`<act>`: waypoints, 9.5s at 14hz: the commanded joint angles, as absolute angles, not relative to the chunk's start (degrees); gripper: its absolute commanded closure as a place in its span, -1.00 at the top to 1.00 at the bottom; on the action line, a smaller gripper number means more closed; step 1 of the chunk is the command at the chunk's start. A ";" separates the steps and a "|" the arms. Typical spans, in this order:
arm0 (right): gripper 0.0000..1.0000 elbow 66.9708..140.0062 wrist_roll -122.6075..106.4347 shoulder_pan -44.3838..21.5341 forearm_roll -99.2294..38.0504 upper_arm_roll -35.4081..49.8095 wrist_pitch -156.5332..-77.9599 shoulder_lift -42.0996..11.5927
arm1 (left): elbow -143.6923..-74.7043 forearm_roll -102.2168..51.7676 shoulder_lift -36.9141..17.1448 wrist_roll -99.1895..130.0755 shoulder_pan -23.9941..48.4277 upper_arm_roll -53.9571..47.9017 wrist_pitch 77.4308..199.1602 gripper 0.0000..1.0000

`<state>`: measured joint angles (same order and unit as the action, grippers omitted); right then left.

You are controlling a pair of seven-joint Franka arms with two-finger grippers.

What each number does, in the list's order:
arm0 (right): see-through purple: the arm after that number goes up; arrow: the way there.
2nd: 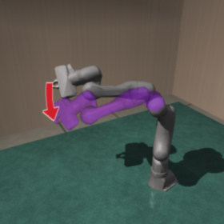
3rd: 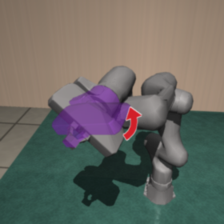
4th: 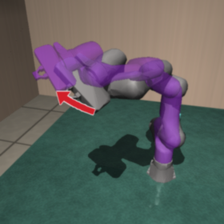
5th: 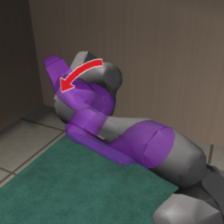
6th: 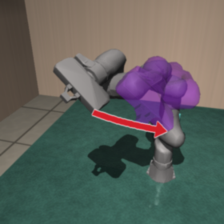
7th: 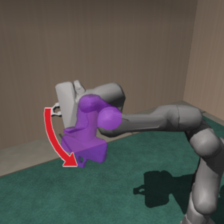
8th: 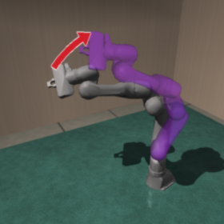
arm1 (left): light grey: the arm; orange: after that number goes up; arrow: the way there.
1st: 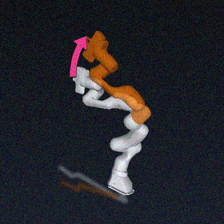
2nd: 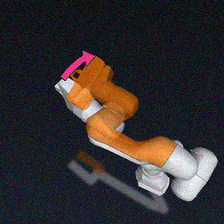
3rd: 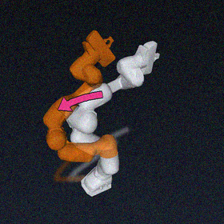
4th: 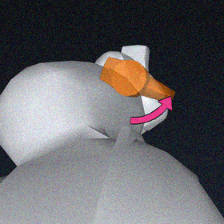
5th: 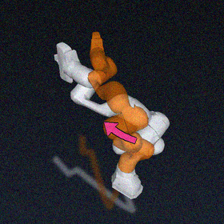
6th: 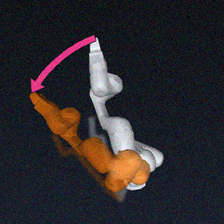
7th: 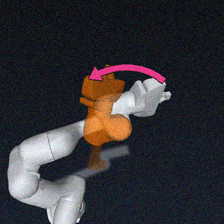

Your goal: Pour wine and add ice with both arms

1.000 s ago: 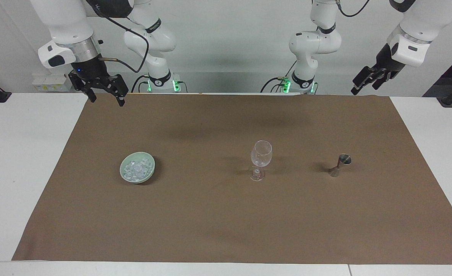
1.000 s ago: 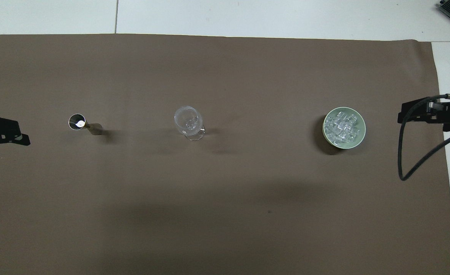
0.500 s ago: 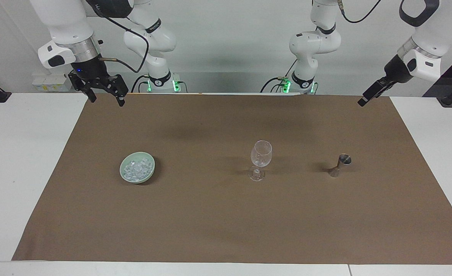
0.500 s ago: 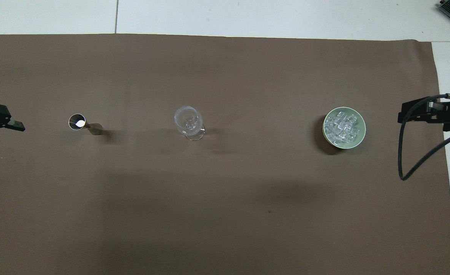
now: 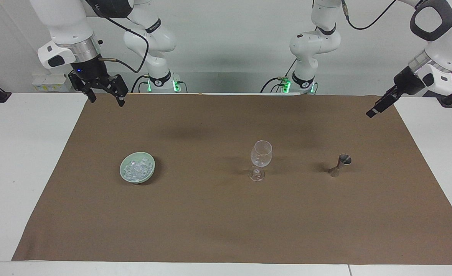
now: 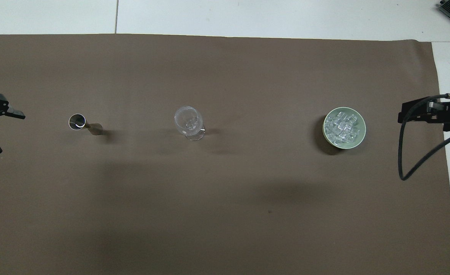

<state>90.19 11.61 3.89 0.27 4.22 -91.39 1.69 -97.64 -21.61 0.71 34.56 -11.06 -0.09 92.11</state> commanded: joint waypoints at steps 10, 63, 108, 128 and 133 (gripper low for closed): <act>1.00 90.09 11.87 4.39 -1.05 4.48 -90.79 1.85 | -97.56 -43.50 -13.96 46.13 -21.27 -0.62 101.16 1.00; 1.00 90.09 11.87 4.39 -1.05 4.48 -90.79 1.76 | -116.19 -68.99 -21.80 38.94 -17.75 -1.14 109.69 0.77; 1.00 90.09 11.87 4.39 -1.05 4.48 -90.79 1.76 | -112.41 -63.81 -6.78 70.38 -5.81 -1.14 110.21 -1.00; 1.00 90.09 11.87 4.39 -1.05 4.48 -90.79 1.76 | -113.47 -46.86 -3.34 87.71 13.00 -1.23 128.13 -1.00; 1.00 90.09 11.87 4.39 -1.05 4.48 -90.79 1.76 | -113.73 -42.81 -3.34 88.51 14.76 -1.23 129.99 -1.00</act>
